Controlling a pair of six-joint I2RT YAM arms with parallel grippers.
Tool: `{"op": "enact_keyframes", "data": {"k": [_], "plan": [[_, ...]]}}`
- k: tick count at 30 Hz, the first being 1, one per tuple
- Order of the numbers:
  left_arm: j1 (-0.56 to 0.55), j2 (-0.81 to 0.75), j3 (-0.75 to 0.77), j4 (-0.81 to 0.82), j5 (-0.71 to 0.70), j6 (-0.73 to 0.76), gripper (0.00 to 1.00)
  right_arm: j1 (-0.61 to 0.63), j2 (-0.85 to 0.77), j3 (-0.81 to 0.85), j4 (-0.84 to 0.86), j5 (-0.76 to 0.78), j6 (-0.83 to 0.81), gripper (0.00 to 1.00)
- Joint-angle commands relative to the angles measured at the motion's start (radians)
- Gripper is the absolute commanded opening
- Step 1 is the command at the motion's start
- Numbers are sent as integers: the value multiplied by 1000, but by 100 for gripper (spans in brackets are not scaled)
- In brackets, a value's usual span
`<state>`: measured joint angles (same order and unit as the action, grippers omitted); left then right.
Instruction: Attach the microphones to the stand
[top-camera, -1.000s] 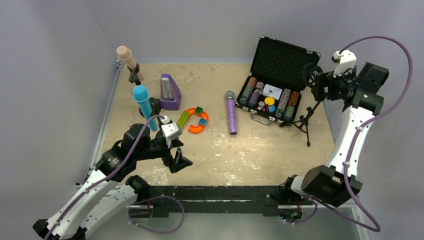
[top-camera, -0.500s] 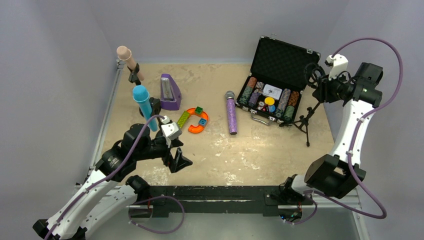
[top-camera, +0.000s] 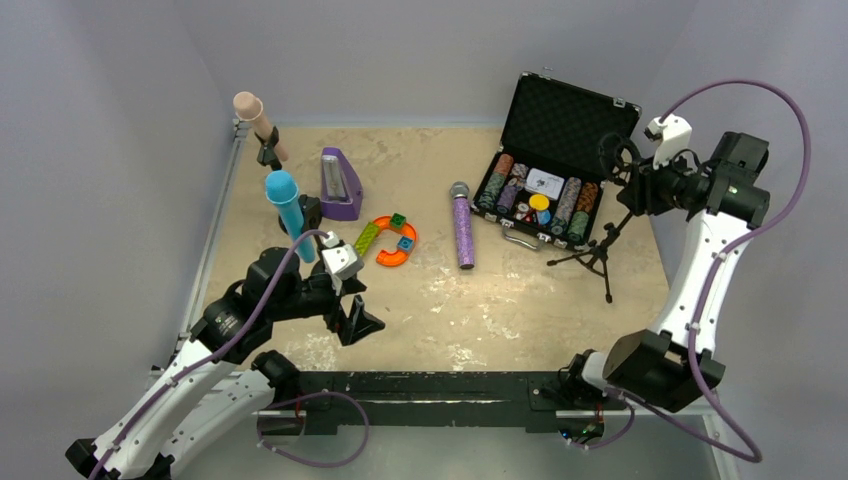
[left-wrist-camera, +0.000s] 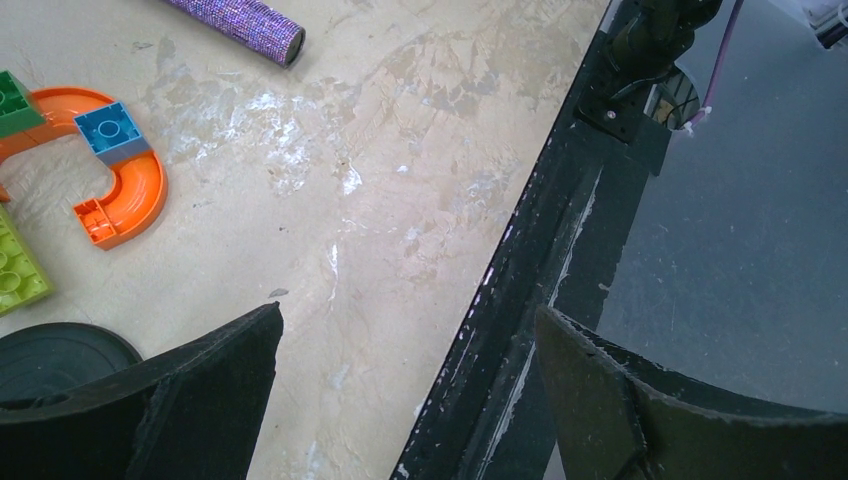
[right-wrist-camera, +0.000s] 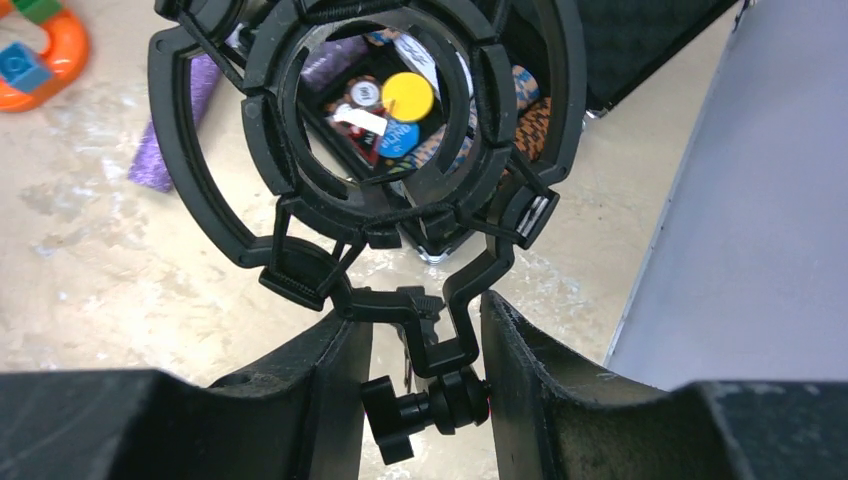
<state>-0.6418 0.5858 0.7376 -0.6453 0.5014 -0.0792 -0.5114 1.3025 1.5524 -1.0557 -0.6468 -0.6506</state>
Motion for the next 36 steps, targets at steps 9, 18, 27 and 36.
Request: {"op": "enact_keyframes", "data": {"k": [9, 18, 27, 36], "plan": [[7, -17, -7, 44, 3, 43, 99, 186, -238, 87, -212, -146, -48, 20], [8, -39, -15, 56, -1, 53, 99, 466, -271, 68, -210, -233, 14, 20], [8, -41, -18, 60, -15, 58, 99, 696, -231, 58, -178, -227, 19, 19], [9, -32, -20, 60, -31, 61, 99, 859, -170, 74, -113, -180, 58, 20]]}}
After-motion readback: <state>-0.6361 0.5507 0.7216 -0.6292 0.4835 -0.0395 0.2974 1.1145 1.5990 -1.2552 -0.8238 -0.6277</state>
